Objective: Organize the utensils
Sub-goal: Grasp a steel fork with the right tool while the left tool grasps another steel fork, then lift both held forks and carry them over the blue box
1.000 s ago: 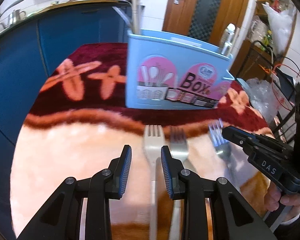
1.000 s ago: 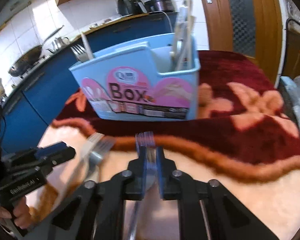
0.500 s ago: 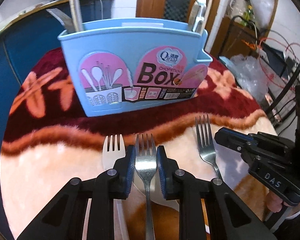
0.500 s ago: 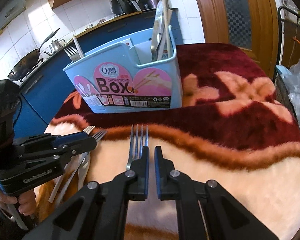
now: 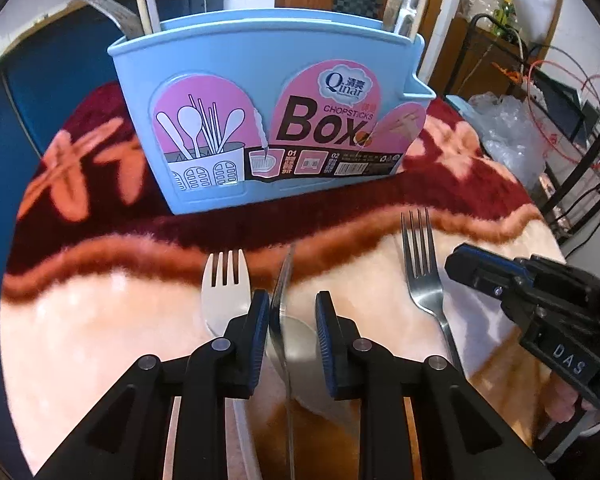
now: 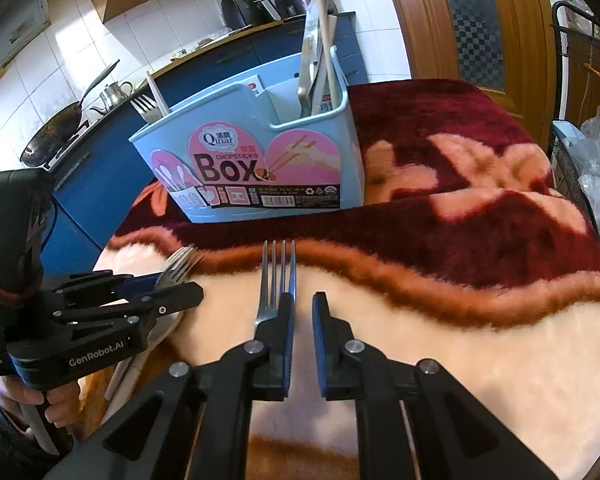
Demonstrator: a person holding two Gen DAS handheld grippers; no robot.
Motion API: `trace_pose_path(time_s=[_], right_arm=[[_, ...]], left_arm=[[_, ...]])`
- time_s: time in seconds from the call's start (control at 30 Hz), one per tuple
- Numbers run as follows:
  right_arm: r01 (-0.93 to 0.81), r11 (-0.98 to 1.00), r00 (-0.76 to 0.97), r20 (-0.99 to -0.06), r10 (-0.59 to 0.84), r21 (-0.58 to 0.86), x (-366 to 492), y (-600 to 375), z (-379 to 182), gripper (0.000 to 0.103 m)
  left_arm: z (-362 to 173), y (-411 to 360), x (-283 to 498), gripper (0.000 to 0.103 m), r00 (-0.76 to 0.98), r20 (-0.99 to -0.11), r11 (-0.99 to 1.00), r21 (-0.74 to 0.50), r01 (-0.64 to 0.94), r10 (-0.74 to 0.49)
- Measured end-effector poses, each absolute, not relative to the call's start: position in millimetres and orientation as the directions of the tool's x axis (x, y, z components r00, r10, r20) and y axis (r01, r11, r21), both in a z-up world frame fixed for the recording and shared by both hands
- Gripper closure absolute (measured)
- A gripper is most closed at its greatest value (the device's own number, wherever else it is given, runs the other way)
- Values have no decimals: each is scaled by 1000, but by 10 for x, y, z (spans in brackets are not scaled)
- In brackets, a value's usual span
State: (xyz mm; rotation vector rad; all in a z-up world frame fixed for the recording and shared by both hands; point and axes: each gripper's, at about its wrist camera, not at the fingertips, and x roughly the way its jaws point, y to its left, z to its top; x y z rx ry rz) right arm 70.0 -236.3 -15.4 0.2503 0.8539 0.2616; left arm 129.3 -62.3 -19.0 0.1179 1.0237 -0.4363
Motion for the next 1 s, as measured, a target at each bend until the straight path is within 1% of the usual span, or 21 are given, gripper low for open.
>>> trace_pose_path(time_s=[0.03,0.13,0.27,0.47,0.63,0.67,0.7,0.73,0.77,0.9,1.0], right_arm=[[-127,939,629,-706,326,320,701,-2365,-154,90],[-126,939,627,-707,326,321,700,-2362,-150,86],[-138,939,618,-714,329,314,707,-2340,-154,71],[-167,945,613,-721,322,280,796,-2273,-144,68],[-175,937,599,-722,346,304,941,-2253,-183,68],[-174,933,593,-723,355,315,972,-2250,-205,69],[-167,932,597,-719,356,323,974,-2256,-210,82],[-168,929,600,-714,361,329,968,-2257,-205,89],[-179,927,614,-698,368,331,933,-2257,-176,94],[-206,927,680,-635,366,314,765,-2247,-26,95],[-226,924,735,-569,369,307,599,-2257,142,96]], left_arm=[[-183,-604,1304,81,443,-842,909,-122,398,-307],[-135,-530,1297,82,471,-817,913,-154,379,-333],[-45,-444,1241,83,513,-781,912,-173,371,-357],[188,-274,1072,83,609,-685,906,-195,375,-399],[315,-191,979,84,654,-627,901,-218,374,-423],[333,-164,963,84,659,-617,899,-226,376,-430],[352,-143,943,85,666,-605,896,-233,377,-438],[369,-125,921,90,672,-594,894,-239,379,-443],[381,-117,904,101,675,-585,892,-245,380,-449],[441,-81,861,101,688,-560,887,-260,382,-461],[480,-53,831,101,695,-546,883,-265,387,-468]])
